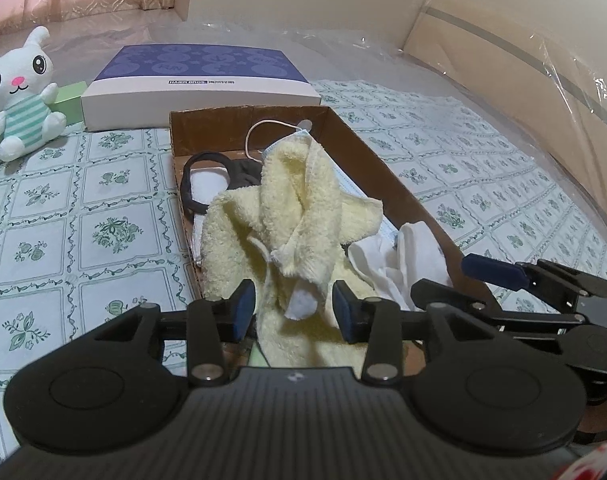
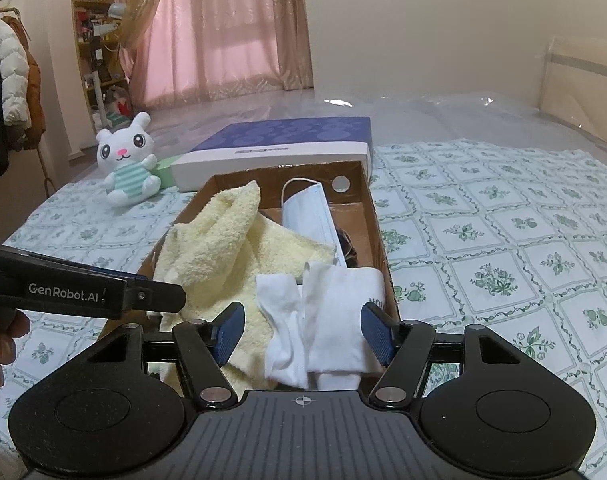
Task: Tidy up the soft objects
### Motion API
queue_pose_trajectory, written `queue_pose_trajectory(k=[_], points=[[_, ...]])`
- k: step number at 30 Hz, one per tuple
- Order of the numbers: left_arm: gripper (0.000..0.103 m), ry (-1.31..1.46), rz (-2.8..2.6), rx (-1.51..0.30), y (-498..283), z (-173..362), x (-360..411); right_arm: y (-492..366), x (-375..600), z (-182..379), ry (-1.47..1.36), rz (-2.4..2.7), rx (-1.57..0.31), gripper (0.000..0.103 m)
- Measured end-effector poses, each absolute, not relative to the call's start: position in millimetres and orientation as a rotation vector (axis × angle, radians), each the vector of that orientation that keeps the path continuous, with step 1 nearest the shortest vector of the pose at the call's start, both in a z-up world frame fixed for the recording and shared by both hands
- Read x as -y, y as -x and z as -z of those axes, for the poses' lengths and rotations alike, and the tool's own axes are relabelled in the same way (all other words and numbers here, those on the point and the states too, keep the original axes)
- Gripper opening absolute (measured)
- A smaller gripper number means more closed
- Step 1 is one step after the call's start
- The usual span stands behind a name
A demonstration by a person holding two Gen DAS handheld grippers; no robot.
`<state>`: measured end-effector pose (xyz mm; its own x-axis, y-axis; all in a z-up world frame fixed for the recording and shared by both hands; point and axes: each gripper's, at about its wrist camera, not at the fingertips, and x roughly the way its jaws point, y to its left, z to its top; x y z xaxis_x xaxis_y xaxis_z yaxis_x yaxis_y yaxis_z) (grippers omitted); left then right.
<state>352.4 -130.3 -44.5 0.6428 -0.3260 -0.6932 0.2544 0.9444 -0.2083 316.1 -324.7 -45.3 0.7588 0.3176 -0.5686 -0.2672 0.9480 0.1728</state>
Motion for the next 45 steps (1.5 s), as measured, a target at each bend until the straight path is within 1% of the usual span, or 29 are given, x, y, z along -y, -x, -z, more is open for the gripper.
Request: queue_pose_trajectory(k=[13, 26, 30, 34, 45], points=[[0.038, 0.090, 0.323, -0.794, -332, 29, 127, -298, 327, 35, -0.123, -0.301, -0.628, 0.065], [0.040, 0.067, 0.291, -0.749, -287, 3, 108, -260, 323, 11, -0.207, -0.277, -0.604, 0.065], [0.044, 0.033, 0.271, -0.722, -263, -7, 100, -241, 318, -1, -0.215, -0.261, -0.590, 0.066], [0.053, 0.015, 0.236, -0.703, -237, -16, 89, -222, 312, -12, -0.235, -0.236, -0.579, 0.068], [0.054, 0.043, 0.146, -0.701, -165, -29, 43, -169, 290, -25, -0.270, -0.269, -0.582, 0.069]])
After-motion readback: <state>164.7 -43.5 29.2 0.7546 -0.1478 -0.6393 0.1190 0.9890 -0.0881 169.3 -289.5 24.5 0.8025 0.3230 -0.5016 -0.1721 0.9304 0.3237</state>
